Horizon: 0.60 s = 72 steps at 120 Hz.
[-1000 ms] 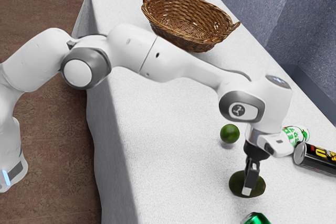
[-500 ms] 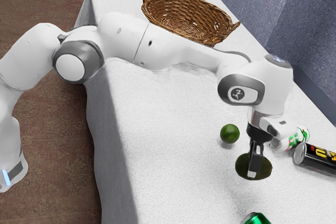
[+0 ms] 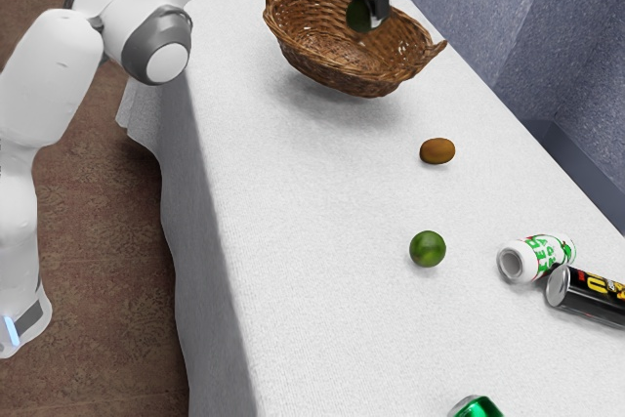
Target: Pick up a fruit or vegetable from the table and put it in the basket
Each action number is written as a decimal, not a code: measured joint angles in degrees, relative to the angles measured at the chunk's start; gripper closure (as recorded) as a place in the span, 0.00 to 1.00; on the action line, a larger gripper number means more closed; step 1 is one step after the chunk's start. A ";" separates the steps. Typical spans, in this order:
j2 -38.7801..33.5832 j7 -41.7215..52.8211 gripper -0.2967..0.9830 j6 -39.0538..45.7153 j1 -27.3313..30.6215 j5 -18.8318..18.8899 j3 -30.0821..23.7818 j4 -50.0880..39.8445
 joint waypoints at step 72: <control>18.32 12.29 0.26 17.27 16.34 -8.42 -9.35 14.21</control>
